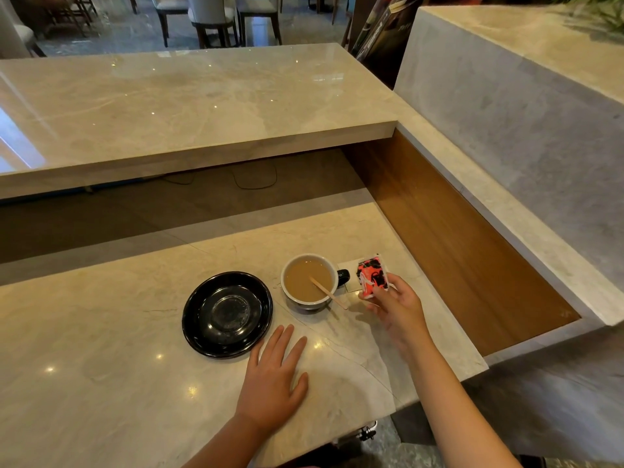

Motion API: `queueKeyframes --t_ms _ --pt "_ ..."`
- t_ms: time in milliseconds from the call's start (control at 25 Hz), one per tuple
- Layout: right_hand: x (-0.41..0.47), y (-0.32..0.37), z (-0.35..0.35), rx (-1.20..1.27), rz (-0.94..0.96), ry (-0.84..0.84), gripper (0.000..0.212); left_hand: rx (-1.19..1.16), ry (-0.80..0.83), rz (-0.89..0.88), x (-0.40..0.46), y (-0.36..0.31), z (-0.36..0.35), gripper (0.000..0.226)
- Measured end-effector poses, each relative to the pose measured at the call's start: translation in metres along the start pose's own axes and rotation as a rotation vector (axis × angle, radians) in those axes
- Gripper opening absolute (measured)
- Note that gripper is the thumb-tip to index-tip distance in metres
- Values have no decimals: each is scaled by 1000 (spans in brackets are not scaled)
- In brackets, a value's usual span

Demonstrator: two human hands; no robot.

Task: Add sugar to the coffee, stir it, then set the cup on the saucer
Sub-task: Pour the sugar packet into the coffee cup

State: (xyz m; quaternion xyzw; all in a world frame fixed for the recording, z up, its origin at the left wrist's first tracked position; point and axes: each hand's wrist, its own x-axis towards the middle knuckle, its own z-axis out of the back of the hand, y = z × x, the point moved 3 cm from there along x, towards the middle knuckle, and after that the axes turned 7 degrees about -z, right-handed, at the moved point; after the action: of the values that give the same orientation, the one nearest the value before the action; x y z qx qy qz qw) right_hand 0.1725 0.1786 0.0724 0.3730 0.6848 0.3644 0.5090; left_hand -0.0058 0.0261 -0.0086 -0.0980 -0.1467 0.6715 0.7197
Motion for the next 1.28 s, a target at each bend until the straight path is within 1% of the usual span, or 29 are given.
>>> queueKeyframes --t_ms 80,160,240,440,520,720,760,840,960,1120,1200,1280 --pt "4 8 -11 -186 110 -43 24 -5 -8 -1 1 0 1 58" --pt "10 12 -18 -388 182 -79 25 -4 -17 -3 2 0 2 57" --pt "14 16 -23 -560 253 -87 25 -6 -7 -3 1 -1 2 57" --pt "10 28 -40 -1040 550 -94 26 -12 -10 0 0 -1 2 57" --pt "9 30 -44 -1155 619 -91 28 -15 -9 -3 1 -1 3 57" --pt "7 34 -51 -1299 697 -75 32 -9 -24 -12 0 0 5 56" --pt "7 34 -52 -1291 696 -75 32 -8 -23 -9 0 0 5 56" --pt "10 33 -52 -1198 657 -82 31 -6 -17 0 0 0 4 57" --pt "14 30 -48 -1011 557 -97 26 -6 -6 4 0 0 2 57" --pt "14 22 -43 -856 447 -109 19 -18 2 3 0 1 1 57" --pt "13 19 -40 -699 381 -121 18 -17 0 1 0 1 1 57" --pt "13 16 -37 -485 281 -116 18 -11 2 -6 1 0 1 57"
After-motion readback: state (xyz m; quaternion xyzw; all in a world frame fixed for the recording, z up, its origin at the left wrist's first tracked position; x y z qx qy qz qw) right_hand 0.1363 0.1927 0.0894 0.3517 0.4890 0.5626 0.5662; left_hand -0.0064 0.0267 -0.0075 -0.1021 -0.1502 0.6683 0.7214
